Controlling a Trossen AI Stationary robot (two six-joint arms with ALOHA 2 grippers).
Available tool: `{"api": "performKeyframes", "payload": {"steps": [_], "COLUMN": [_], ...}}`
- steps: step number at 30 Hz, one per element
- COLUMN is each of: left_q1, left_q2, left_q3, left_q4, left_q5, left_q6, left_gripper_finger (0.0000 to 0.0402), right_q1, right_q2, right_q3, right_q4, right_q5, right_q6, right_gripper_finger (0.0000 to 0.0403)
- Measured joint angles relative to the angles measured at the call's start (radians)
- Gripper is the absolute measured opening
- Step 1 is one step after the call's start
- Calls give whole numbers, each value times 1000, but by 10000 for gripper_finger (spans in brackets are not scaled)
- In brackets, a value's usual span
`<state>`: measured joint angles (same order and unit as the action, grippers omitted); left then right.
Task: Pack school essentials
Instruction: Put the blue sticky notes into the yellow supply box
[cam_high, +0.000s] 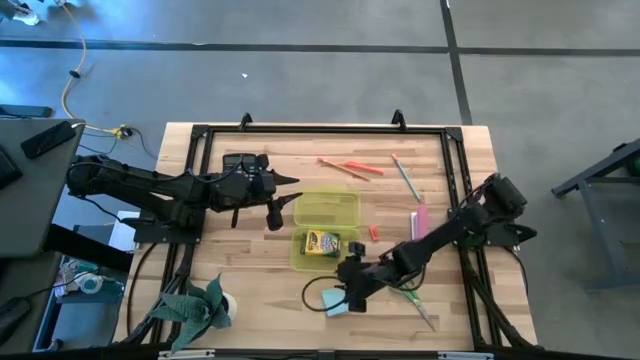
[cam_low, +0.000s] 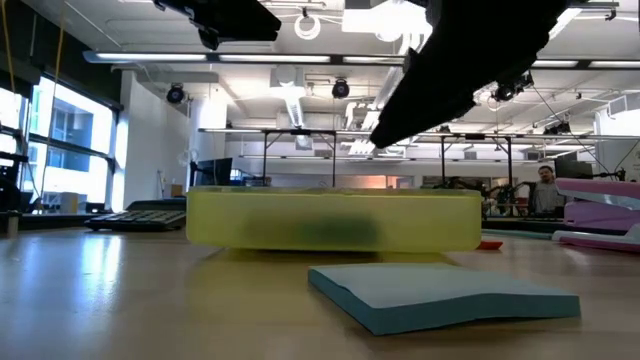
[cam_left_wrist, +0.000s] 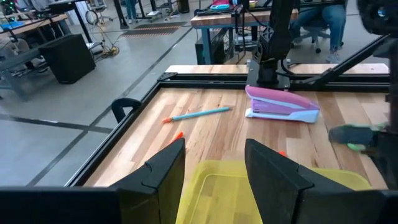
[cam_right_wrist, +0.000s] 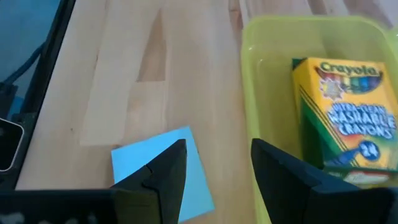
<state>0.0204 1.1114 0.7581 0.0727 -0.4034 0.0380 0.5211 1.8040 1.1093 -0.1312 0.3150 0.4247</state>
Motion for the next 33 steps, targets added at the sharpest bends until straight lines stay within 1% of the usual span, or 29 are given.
{"api": "performKeyframes", "payload": {"steps": [7,11,15,17,20,24,29,31,33], "left_q1": [0,0,0,0,0,0,0,0,0], "left_q2": [0,0,0,0,0,0,0,0,0], "left_q3": [0,0,0,0,0,0,0,0,0], "left_q4": [0,0,0,1,1,0,0,0,0], "left_q5": [0,0,0,0,0,0,0,0,0], "left_q6": [0,0,0,0,0,0,0,0,0], "left_gripper_finger": [156,157,156,156,157,156,156,157,157], "right_q1": [28,44,54,55,53,48,48,48,48], "right_q2": [60,73,74,74,74,74,76,84,99], "right_q3": [142,194,199,191,172,169,169,169,169], "right_q4": [-195,-238,-268,-286,-290,-292,-286,-266,-233], "right_q5": [30,26,24,11,-19,-47,-57,-67,-98], "right_q6": [2,1,23,31,31,42,20,20,15], "right_gripper_finger": [172,174,189,205,242,307,385,395,393]}}
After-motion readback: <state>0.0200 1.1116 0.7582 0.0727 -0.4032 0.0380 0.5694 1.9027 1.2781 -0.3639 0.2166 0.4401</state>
